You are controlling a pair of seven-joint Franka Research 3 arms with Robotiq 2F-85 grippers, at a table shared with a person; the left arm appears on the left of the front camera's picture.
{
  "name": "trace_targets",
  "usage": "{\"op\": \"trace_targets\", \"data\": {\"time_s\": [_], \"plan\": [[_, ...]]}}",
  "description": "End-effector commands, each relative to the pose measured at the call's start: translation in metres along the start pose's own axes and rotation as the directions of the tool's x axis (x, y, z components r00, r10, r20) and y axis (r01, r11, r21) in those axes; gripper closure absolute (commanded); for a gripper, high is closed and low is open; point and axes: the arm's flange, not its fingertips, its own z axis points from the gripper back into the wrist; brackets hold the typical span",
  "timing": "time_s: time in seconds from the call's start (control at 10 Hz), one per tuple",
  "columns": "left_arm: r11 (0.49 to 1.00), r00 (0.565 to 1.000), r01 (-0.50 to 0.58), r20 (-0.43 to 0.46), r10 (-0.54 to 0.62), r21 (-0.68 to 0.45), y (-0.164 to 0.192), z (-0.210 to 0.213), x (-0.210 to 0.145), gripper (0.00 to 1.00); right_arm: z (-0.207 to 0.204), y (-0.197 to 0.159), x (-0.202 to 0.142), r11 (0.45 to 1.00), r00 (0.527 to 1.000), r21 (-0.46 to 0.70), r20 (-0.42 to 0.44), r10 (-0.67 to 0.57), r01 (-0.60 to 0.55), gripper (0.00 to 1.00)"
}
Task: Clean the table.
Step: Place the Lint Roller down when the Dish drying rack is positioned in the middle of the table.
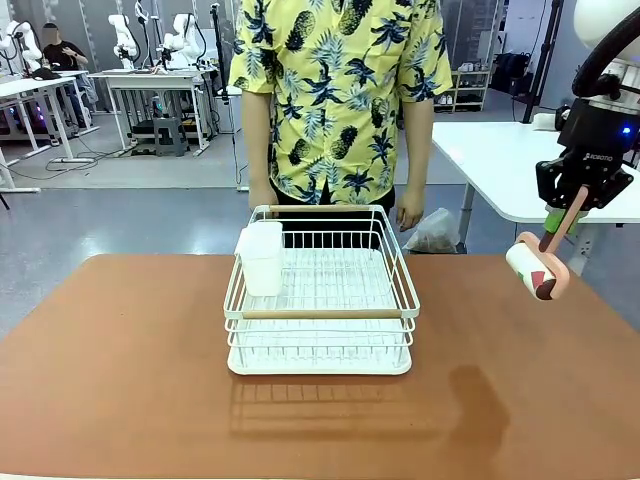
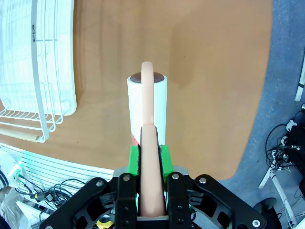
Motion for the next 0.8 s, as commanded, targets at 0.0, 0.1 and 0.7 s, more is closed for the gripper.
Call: {"op": "trace_targets", "data": {"time_s": [0.0, 0.1, 0.7], "plan": [[1.0, 1.0, 0.013, 0.005, -0.013, -0.01, 0.0, 0.002, 0.0, 0.0, 0.003, 0.002, 0.002, 1.0, 1.0, 0.006, -0.002, 0.014, -0.014, 0.79], [1.0, 1.0, 0.013, 0.005, -0.013, -0.01, 0.0, 0.002, 0.0, 0.0, 0.003, 0.002, 0.002, 1.0, 1.0, 0.006, -0.002, 0.014, -0.014, 0.79], [1.0, 1.0, 0.013, 0.005, -0.013, -0.01, 0.0, 0.002, 0.0, 0.0, -0.007, 0.022, 0.07, 0.708, 0.71, 0.082, 0.009, -0.705, 0.702, 0.79]]}}
